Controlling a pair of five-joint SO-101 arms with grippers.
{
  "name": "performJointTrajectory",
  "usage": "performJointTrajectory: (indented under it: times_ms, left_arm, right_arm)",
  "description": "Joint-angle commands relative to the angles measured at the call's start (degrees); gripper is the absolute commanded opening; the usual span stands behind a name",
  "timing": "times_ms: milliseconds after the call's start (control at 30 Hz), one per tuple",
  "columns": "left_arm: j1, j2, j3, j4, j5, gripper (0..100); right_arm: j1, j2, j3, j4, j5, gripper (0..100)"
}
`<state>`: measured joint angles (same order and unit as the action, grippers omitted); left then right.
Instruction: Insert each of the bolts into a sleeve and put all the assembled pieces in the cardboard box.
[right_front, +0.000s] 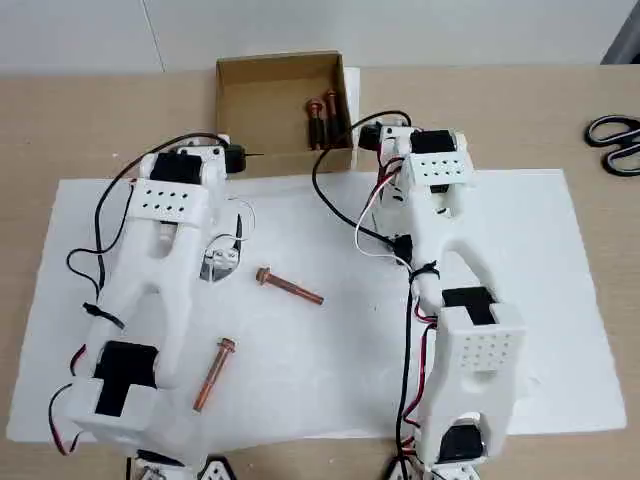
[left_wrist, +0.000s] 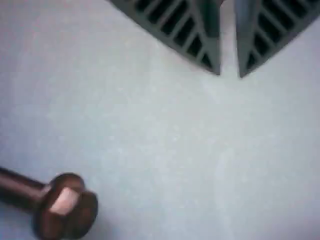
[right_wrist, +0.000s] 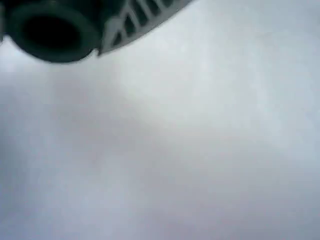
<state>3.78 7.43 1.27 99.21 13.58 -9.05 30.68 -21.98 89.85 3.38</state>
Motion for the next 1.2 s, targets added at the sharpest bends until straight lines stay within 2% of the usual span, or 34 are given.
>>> performJointTrajectory:
  times_ms: [0,133,333,600,900,1167]
  left_arm:
    - [0.6,-1.1,-2.6,1.4,-0.8,1]
    - [1.8,-1.7,-2.6,1.5,-4.7,1]
    - [4.6,-12.1,-1.3,1.7,-8.4,1]
    - [4.7,-18.7,14.7,1.6,-8.4,2]
    - [3.4,-14.6,20.1,1.6,-8.7,2]
    - [3.5,-10.3,19.4,1.6,-9.8,2]
  right_arm:
    - [-0.6,-0.5,-2.5,0.9,-0.5,0.2]
    - [-0.5,-0.5,-2.5,0.9,-0.4,0.2]
    - [-0.1,-0.5,-2.5,0.9,-0.1,0.2]
    - [0.0,-0.4,0.8,0.3,-0.1,0.2]
    - [-0.1,2.2,1.2,-0.5,-0.1,0.3]
    - [0.0,3.2,1.2,-0.5,-0.1,0.3]
